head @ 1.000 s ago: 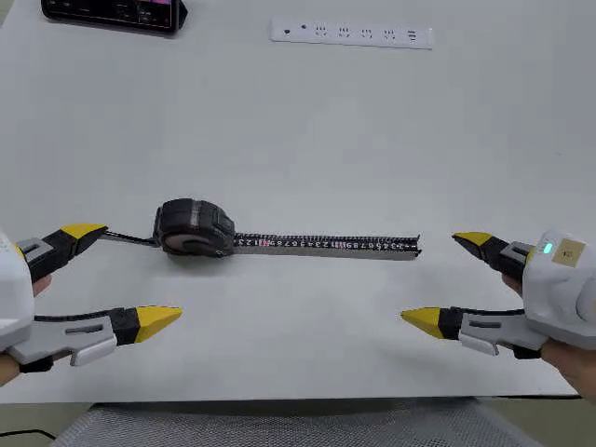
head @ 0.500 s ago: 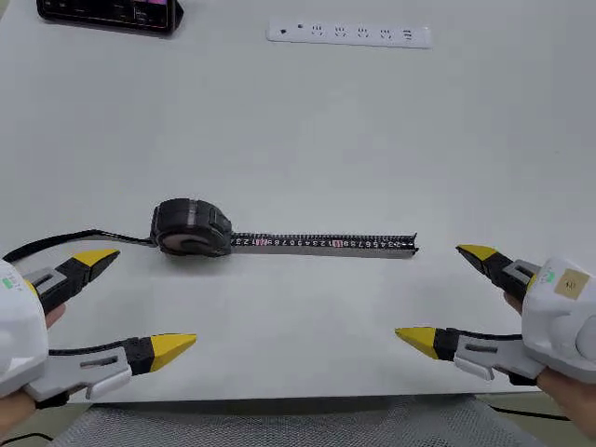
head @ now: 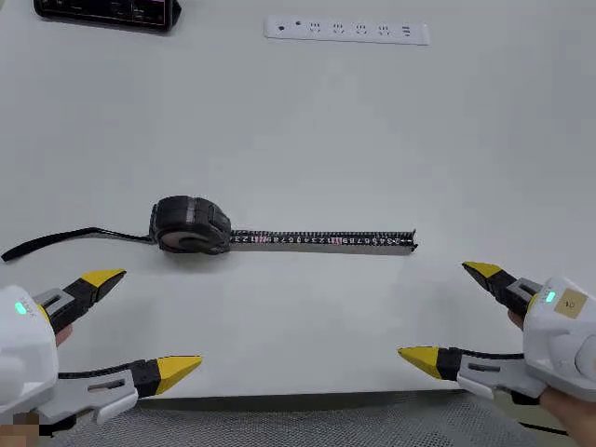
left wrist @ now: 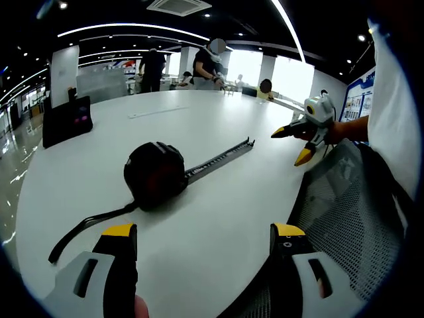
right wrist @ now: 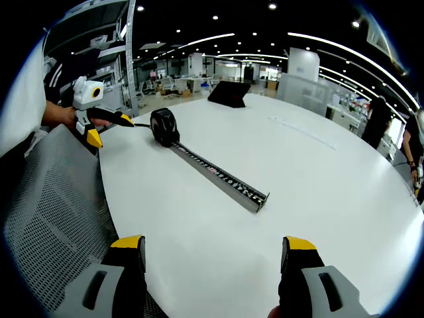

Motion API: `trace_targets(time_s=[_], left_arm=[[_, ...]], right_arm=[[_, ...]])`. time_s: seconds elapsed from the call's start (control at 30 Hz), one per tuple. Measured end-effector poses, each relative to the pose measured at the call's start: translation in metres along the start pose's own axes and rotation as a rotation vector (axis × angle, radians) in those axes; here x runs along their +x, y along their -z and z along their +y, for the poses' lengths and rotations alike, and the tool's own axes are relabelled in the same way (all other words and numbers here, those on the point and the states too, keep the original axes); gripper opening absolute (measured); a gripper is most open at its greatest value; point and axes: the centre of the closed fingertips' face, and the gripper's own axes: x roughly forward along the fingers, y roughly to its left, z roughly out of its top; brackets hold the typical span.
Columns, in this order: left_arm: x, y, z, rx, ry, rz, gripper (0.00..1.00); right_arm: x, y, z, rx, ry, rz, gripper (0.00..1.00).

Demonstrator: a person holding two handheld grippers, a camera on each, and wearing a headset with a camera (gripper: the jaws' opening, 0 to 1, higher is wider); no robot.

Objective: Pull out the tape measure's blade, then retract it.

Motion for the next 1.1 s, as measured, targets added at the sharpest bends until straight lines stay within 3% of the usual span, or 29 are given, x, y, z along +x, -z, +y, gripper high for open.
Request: trace_targets(time_s=[0.63,1.1], left_arm=[[-0.003,0.002,0.003,-0.012,-0.002,0.002,0.81],[-0.004,0.002,0.004,-0.028,-0.002,0.005,0.95]], right_arm=[[0.000,-0.001,0.006,-0.009,-0.019,0.003,0.84],[0.001,-0.005,0.012,-0.003,-0.042,-0.003,0.93]])
